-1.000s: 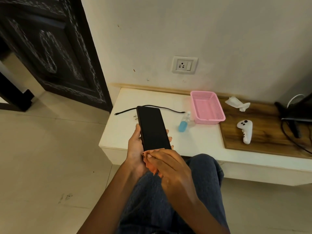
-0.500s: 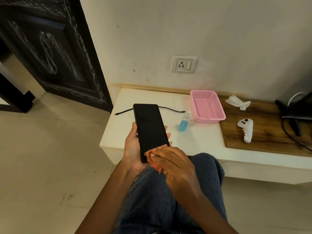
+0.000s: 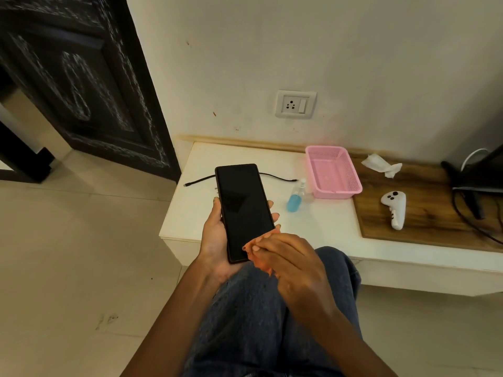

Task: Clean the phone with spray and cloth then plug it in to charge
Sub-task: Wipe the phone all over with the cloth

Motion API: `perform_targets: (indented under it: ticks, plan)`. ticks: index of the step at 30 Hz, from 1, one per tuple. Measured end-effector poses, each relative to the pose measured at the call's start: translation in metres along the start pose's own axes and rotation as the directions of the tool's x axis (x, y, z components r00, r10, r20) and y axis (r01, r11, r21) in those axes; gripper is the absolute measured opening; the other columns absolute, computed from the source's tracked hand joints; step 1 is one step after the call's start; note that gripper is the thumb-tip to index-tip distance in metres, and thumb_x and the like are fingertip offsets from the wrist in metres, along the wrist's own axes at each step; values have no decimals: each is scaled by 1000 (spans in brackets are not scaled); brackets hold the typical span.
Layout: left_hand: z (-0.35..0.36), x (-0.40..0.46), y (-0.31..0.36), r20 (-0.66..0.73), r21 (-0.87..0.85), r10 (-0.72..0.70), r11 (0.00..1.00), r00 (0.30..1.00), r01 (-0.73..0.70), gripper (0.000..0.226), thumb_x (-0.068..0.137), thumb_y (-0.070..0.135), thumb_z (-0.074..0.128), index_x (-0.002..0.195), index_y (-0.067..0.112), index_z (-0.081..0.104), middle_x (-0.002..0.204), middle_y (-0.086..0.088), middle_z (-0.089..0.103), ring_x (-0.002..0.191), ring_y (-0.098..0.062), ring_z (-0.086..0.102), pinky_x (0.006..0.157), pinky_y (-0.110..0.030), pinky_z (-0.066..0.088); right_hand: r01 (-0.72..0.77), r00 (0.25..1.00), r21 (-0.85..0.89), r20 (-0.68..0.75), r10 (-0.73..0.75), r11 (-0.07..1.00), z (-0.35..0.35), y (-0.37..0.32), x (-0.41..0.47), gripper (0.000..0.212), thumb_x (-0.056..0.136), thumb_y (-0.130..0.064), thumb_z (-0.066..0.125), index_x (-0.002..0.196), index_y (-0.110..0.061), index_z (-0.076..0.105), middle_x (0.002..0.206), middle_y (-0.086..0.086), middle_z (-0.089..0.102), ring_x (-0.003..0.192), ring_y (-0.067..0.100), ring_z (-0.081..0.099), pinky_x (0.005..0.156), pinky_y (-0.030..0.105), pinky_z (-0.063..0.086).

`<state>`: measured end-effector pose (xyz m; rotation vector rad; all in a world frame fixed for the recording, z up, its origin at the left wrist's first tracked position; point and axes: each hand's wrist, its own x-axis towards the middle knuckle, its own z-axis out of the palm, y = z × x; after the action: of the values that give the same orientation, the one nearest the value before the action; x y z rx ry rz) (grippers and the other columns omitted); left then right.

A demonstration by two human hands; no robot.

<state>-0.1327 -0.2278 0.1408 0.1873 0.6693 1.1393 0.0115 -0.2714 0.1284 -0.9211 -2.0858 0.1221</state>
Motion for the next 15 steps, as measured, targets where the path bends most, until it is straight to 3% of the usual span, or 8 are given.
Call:
perform_targets:
  ticks: [2,5,10,15]
  plan:
    - [0,-1,1,9,3,10,1000,1000,-10,79,91,65,16,97,14,76,108,-12,71,96,-27,69,75,-41,58,-24,999,6,-21,24,1000,-6,5,1,28,95,-15,47,99,0,71,102,11,71,101,21,63,85,38,55]
    - [0,-2,-1,5,7,3,1000,1000,-3,79,92,64,14,97,16,76,108,-11,71,97,-27,68,79,-41,57,-20,997,-2,-73,20,1000,-9,6,1,31,98,-26,41,109,-6,62,107,4,65,99,19,61,93,24,51]
    - [6,-4,-4,30,114,-53,992,998,50,84,88,68,13,91,16,78,96,-10,74,87,-22,71,77,-38,59,-62,997,5,-44,62,998,-12,9,9,41,99,-29,35,110,-2,63,104,11,69,99,18,58,95,18,45]
    - [8,0,-5,-55,162,-43,985,998,51,76,88,69,23,102,13,73,108,-13,71,91,-24,69,90,-43,51,-182,983,-72,-41,179,981,-11,12,27,35,92,-19,45,102,7,67,101,18,69,92,31,66,81,40,56]
